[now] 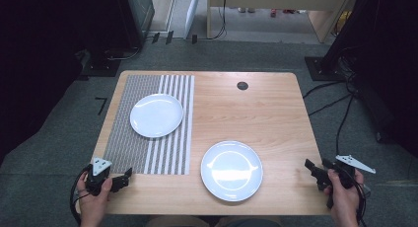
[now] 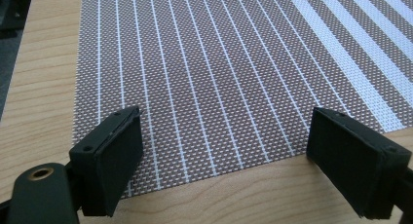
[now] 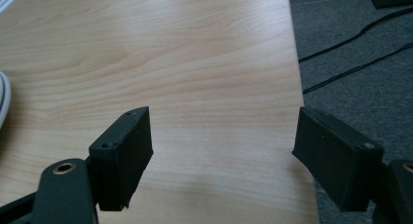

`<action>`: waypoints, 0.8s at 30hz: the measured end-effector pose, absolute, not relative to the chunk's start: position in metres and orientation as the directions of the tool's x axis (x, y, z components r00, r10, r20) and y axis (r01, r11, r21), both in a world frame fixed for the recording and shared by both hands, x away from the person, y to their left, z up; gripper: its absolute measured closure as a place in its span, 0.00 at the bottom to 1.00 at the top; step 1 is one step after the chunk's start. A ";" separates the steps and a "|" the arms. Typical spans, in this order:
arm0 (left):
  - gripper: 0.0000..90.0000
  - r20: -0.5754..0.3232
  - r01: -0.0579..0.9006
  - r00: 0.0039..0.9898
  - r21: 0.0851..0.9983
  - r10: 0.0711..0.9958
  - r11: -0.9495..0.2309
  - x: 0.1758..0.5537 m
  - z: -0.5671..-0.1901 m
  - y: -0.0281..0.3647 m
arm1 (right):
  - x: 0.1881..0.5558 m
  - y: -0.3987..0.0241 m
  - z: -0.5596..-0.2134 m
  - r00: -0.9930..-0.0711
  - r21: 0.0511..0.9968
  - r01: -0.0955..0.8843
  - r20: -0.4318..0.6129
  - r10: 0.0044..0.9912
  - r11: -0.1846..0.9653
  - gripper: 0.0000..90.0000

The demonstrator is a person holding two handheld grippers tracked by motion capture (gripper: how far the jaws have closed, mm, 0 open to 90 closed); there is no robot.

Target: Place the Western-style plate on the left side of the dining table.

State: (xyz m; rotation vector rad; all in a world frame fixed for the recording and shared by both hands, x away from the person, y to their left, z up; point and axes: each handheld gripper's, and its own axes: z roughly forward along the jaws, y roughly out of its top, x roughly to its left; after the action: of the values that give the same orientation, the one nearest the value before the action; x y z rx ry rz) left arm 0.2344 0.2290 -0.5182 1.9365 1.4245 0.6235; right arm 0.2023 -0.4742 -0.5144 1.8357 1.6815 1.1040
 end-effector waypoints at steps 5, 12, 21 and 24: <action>0.15 0.000 0.648 0.298 0.735 0.955 -0.202 0.234 -0.518 0.229 | 0.199 -0.473 -0.520 -0.048 0.745 0.651 0.227 0.973 -0.142 0.24; 0.15 0.000 0.648 0.298 0.735 0.955 -0.202 0.234 -0.518 0.229 | 0.200 -0.465 -0.524 -0.056 0.750 0.655 0.160 0.986 -0.085 0.23; 0.15 0.000 0.648 0.298 0.735 0.955 -0.202 0.234 -0.518 0.229 | 0.202 -0.450 -0.525 -0.079 0.737 0.675 0.040 0.996 0.024 0.19; 0.15 0.000 0.647 0.298 0.735 0.955 -0.202 0.234 -0.518 0.229 | 0.202 -0.449 -0.525 -0.086 0.734 0.679 0.034 0.996 0.034 0.17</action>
State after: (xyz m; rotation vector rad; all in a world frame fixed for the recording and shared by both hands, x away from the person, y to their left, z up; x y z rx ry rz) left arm 0.2343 0.2290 -0.5182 1.9365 1.4243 0.6234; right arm 0.2023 -0.4490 -0.5252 1.6913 1.8169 0.8282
